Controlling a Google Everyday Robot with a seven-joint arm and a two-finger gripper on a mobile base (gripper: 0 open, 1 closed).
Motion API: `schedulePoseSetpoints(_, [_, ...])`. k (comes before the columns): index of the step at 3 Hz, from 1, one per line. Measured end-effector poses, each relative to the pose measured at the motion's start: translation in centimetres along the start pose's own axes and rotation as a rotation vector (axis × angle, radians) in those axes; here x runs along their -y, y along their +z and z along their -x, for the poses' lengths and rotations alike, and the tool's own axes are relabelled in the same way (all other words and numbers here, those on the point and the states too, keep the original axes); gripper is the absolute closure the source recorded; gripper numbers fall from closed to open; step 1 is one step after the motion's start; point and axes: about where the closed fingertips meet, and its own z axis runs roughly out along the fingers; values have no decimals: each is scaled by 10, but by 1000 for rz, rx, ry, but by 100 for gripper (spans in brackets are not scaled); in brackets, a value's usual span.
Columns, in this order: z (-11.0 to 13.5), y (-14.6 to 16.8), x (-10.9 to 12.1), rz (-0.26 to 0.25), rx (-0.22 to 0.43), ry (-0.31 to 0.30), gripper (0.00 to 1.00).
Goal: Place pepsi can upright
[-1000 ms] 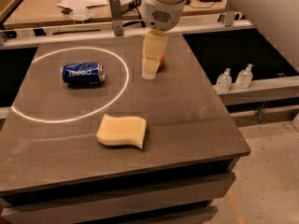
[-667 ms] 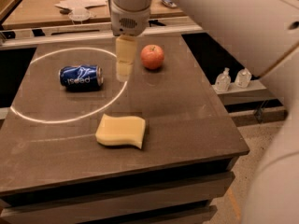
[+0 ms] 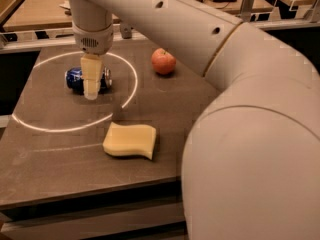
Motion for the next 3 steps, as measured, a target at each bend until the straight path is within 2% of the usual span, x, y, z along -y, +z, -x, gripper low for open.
schedulePoseSetpoints(1, [31,33,-1,45,16,0,0])
schedulePoseSetpoints(2, [45,50,8,65,34,14,0])
schedulePoseSetpoints(3, [49,64,18,82,17,30,25])
